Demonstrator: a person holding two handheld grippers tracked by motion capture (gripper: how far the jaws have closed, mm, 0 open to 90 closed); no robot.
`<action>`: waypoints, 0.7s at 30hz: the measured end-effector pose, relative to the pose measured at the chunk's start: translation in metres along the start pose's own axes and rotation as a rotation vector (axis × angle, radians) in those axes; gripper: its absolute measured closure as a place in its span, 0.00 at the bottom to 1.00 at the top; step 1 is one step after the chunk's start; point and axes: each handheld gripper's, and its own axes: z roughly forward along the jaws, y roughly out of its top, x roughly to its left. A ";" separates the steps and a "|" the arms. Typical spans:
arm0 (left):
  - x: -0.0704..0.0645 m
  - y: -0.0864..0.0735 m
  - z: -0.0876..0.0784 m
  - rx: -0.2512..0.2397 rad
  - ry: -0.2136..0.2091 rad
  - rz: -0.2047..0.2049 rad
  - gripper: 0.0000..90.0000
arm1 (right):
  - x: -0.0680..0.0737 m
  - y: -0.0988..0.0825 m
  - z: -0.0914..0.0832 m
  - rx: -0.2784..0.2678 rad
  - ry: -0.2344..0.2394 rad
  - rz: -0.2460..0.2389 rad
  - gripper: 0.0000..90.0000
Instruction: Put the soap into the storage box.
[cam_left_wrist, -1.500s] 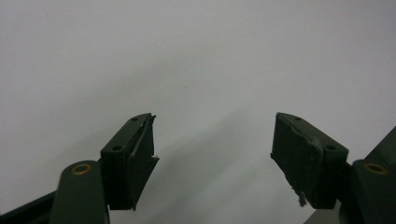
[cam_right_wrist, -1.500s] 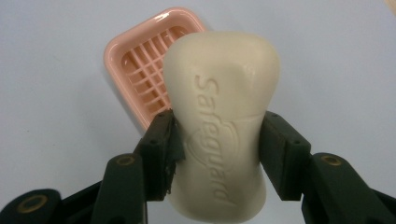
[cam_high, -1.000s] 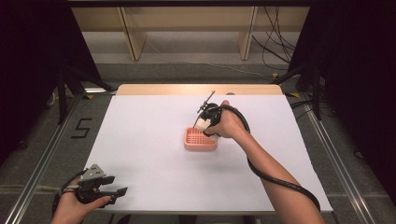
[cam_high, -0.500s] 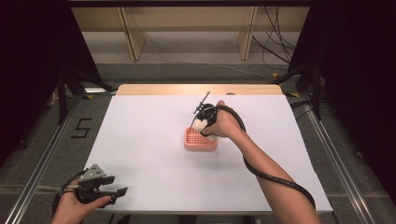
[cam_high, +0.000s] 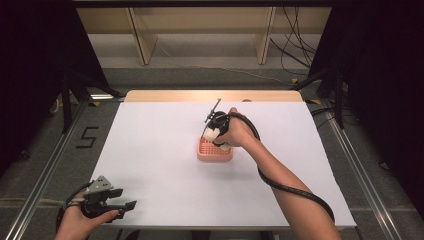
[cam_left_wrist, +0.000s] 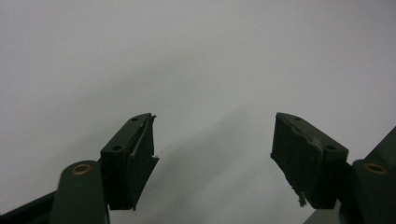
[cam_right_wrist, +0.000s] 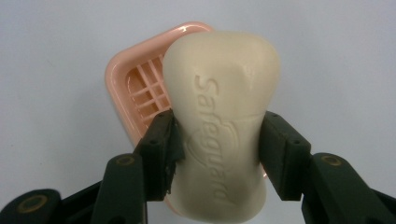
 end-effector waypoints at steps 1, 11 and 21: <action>0.000 0.000 0.000 0.000 0.000 0.000 0.33 | -0.003 0.000 0.002 -0.009 -0.001 -0.040 0.56; 0.001 0.000 -0.002 0.010 -0.004 0.024 0.33 | 0.000 0.003 0.006 0.013 0.015 -0.019 0.56; 0.001 0.000 -0.001 0.001 0.003 0.012 0.33 | 0.000 0.003 0.012 0.017 0.020 -0.039 0.56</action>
